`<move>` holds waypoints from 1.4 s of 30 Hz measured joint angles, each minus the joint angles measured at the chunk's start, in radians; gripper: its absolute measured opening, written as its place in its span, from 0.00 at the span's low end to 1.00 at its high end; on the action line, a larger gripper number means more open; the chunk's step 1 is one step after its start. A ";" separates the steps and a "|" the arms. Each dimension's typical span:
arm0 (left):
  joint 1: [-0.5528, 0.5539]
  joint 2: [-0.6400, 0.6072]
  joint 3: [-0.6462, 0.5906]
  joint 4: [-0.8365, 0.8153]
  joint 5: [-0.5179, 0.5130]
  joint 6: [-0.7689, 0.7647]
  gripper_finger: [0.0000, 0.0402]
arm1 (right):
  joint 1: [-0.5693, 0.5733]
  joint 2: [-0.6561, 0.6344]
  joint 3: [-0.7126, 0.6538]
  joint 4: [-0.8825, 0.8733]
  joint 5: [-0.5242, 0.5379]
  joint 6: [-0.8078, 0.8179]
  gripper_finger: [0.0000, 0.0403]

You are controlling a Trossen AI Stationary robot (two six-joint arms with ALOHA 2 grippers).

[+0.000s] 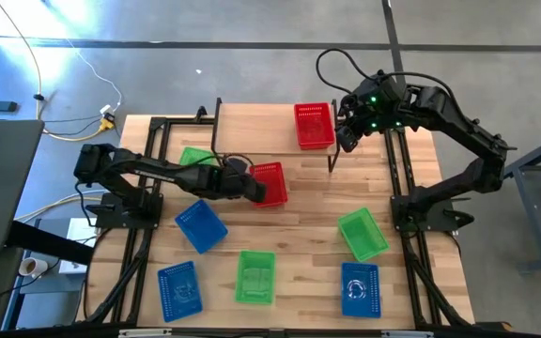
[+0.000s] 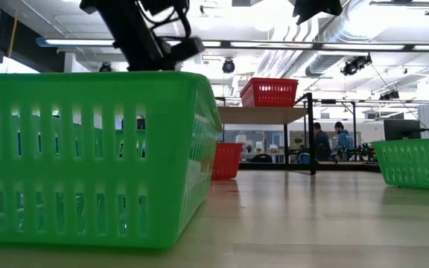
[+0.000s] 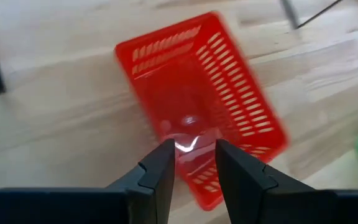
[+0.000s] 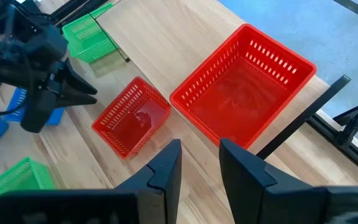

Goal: Stack baskets on shelf by color
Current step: Stack the red basket on top of the stacked red baskets on the shelf

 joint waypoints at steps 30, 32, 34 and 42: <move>0.001 0.113 -0.001 0.032 0.008 -0.063 0.27 | 0.000 0.000 0.000 -0.001 -0.008 -0.004 0.24; 0.001 0.139 0.000 0.058 0.014 -0.060 0.27 | 0.000 0.000 0.000 -0.001 -0.011 -0.004 0.24; 0.001 0.161 -0.002 0.060 0.014 -0.046 0.26 | 0.000 0.000 0.000 -0.001 -0.021 -0.003 0.24; 0.020 0.207 -0.001 0.102 0.036 -0.042 0.26 | 0.000 0.000 0.000 0.000 -0.050 0.000 0.24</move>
